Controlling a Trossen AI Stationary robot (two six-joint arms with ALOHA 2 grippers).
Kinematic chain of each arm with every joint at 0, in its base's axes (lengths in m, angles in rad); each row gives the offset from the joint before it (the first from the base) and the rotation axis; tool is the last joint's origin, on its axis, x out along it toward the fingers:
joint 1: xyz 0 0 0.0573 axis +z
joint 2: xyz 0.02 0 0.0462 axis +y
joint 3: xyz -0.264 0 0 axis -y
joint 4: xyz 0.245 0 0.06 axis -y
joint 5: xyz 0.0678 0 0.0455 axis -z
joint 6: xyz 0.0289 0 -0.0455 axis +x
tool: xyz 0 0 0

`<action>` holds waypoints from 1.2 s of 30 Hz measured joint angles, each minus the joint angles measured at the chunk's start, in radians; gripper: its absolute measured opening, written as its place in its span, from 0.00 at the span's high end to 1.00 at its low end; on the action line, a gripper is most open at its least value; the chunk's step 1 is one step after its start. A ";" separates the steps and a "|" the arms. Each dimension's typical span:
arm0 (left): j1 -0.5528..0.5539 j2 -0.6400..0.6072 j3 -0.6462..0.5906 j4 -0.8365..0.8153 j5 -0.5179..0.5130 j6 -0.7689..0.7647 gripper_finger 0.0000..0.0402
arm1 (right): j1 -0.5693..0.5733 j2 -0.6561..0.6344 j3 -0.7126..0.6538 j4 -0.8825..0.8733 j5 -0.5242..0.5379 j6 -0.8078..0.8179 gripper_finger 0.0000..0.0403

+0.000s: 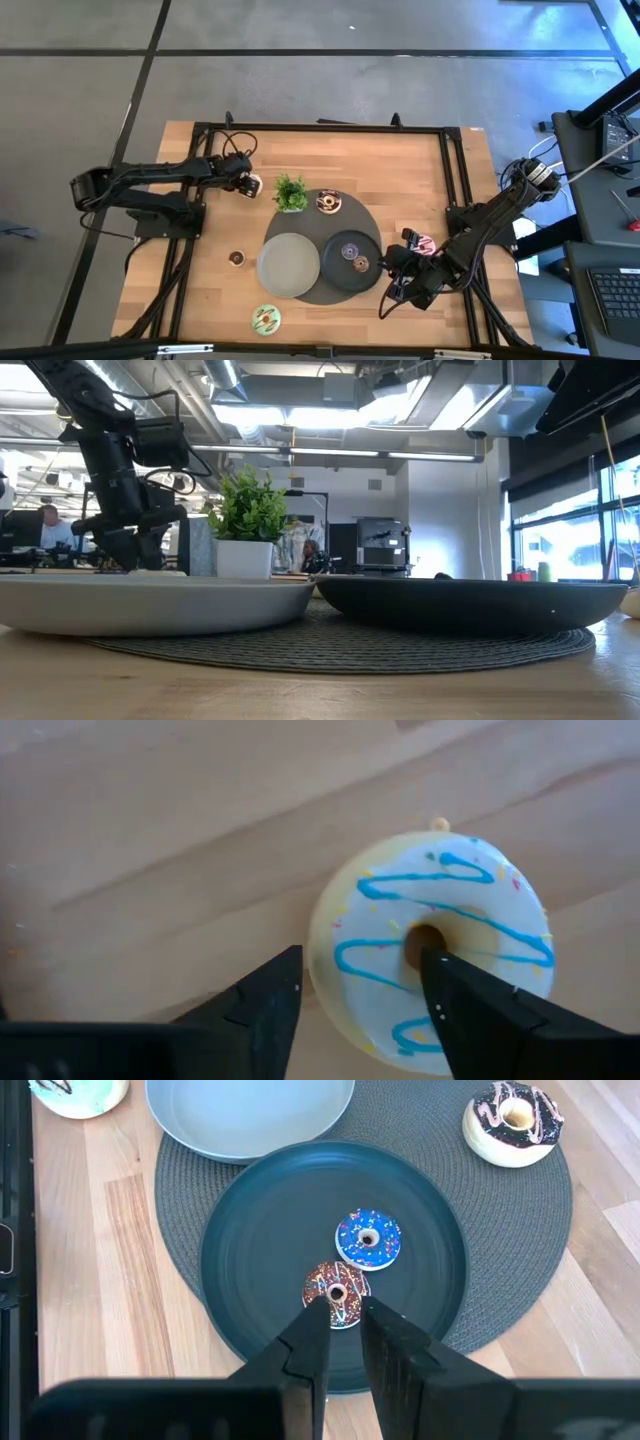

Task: Pick & Place donuts
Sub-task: Put the large white donut on the gray plate

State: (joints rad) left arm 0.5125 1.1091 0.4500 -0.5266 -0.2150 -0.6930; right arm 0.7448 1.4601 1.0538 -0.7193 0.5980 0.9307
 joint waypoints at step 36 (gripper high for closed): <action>-0.586 -0.279 0.213 -0.177 0.004 0.019 0.96 | 0.000 0.000 0.001 -0.007 -0.026 0.003 0.84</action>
State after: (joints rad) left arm -0.0730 0.8299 0.6632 -0.7036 -0.2113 -0.6736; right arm 0.7444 1.4601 1.0546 -0.7261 0.5720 0.9339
